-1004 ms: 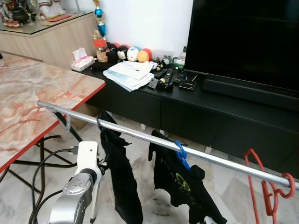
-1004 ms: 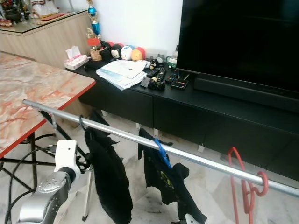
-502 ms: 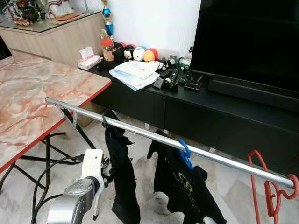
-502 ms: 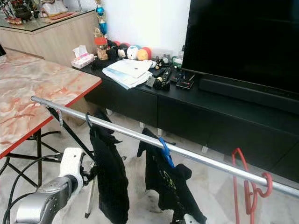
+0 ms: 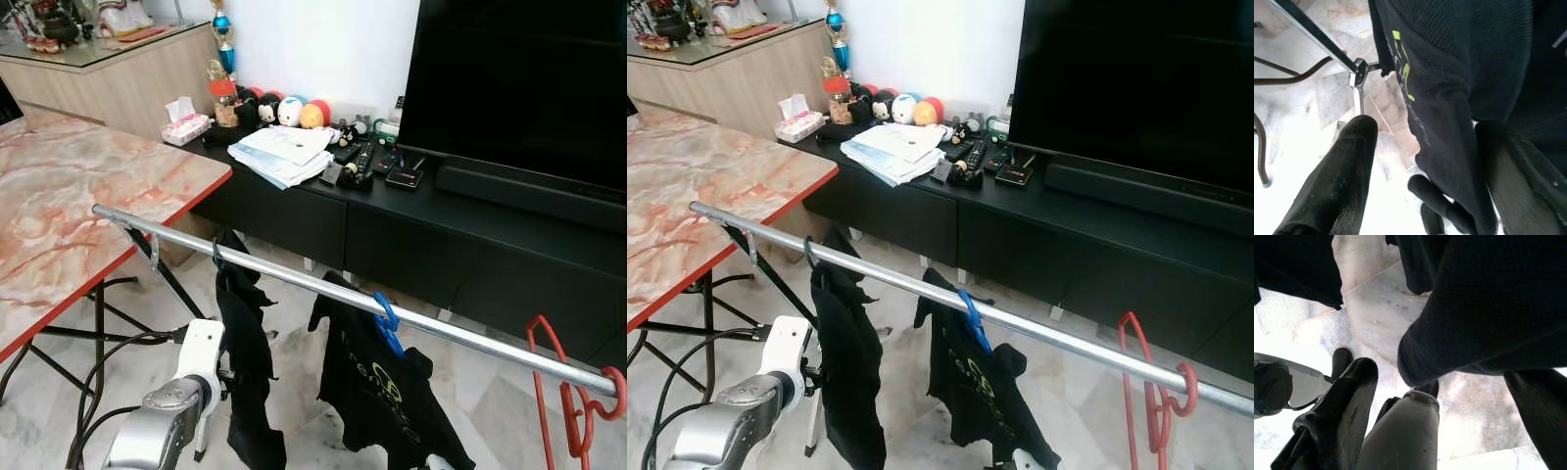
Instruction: Hang hanger
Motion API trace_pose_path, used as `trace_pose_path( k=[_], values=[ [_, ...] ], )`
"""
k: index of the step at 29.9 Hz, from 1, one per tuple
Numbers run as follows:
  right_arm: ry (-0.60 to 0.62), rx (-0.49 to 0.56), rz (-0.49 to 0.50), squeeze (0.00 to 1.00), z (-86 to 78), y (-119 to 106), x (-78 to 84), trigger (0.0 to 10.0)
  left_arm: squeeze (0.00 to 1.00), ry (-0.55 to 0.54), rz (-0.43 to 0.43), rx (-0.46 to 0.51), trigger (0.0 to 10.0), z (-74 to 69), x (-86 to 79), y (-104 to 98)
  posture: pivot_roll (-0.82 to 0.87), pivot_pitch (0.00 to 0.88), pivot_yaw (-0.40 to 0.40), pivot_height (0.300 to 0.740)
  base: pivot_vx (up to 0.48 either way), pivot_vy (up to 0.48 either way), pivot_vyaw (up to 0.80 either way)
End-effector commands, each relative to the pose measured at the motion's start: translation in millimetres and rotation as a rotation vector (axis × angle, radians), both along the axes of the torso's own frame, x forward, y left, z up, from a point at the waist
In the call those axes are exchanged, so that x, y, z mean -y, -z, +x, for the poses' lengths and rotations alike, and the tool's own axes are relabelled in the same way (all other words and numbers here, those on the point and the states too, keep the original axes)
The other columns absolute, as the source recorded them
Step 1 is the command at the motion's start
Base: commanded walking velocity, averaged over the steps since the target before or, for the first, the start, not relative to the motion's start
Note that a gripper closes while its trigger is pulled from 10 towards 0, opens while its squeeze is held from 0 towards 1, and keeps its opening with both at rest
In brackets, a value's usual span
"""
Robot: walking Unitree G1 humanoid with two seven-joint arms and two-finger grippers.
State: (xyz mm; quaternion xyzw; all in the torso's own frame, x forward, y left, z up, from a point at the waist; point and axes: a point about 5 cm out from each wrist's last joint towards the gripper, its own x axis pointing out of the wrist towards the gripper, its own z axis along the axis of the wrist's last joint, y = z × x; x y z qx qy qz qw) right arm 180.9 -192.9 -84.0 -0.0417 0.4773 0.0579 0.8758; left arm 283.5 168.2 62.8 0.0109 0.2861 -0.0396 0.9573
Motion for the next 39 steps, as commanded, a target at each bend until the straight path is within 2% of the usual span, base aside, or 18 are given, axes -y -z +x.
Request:
trace_pose_path(
  k=[1,3,9,18,22,24,28,32,33,34,35,39],
  values=[
    [-0.001,-0.001,0.005,0.00,-0.9,0.7,-2.4,10.0,0.00,-0.018,0.019,0.023,10.0,4.8,-3.5,0.4,-0.05,0.079,0.080,0.740,0.000,0.000,0.00],
    [-0.002,-0.001,0.005,0.00,-0.8,0.7,-2.4,10.0,0.00,-0.025,0.012,0.032,10.0,7.2,-3.8,1.8,-0.05,0.079,0.080,0.740,0.000,0.000,0.00],
    [-0.002,-0.001,0.005,0.00,-0.3,0.4,-2.0,10.0,0.00,-0.055,-0.069,0.088,10.0,28.1,1.7,5.1,-0.06,0.083,0.075,0.740,0.000,0.000,0.00],
    [0.000,0.001,0.005,0.00,-0.4,0.4,-1.9,10.0,0.00,-0.095,-0.062,0.129,10.0,50.5,1.0,1.3,-0.07,0.087,0.075,0.740,0.000,0.000,0.00],
    [0.000,0.001,0.006,0.00,-0.3,0.4,-2.1,10.0,0.00,-0.110,-0.058,0.137,10.0,53.9,-1.4,3.2,-0.07,0.088,0.075,0.740,0.000,0.000,0.00],
    [0.002,0.002,0.007,0.00,-0.1,0.3,-2.1,10.0,0.00,-0.130,-0.104,0.125,10.0,56.0,-2.3,6.9,-0.08,0.087,0.076,0.740,0.000,0.000,0.00],
    [0.005,0.004,0.004,0.00,0.4,0.0,-1.4,10.0,0.00,-0.077,-0.101,0.080,10.0,54.1,3.6,13.0,-0.08,0.088,0.075,0.740,0.000,0.000,0.00],
    [0.005,0.005,0.002,0.00,0.6,-0.2,-0.9,10.0,0.00,-0.079,-0.103,0.084,10.0,55.4,5.4,13.8,-0.08,0.087,0.072,0.740,0.000,0.000,0.00],
    [0.005,0.005,0.001,0.00,0.7,-0.2,-0.7,10.0,0.00,-0.080,-0.106,0.085,9.5,55.6,5.8,13.9,-0.08,0.087,0.072,0.740,0.000,0.000,0.00],
    [0.004,0.005,0.001,0.00,0.7,-0.3,-0.6,10.0,0.00,-0.080,-0.109,0.086,3.1,55.9,6.2,14.0,-0.08,0.087,0.072,0.740,0.000,0.000,0.00],
    [0.003,0.005,0.000,0.00,0.8,-0.3,-0.5,10.0,0.00,-0.077,-0.111,0.093,0.0,56.5,7.5,13.4,-0.08,0.086,0.071,0.740,0.000,0.000,0.00],
    [0.003,0.005,-0.001,0.00,1.0,-0.5,-0.2,10.0,0.00,-0.082,-0.111,0.113,0.0,59.0,7.3,11.2,-0.08,0.086,0.070,0.740,0.000,0.000,0.00]
  ],
)
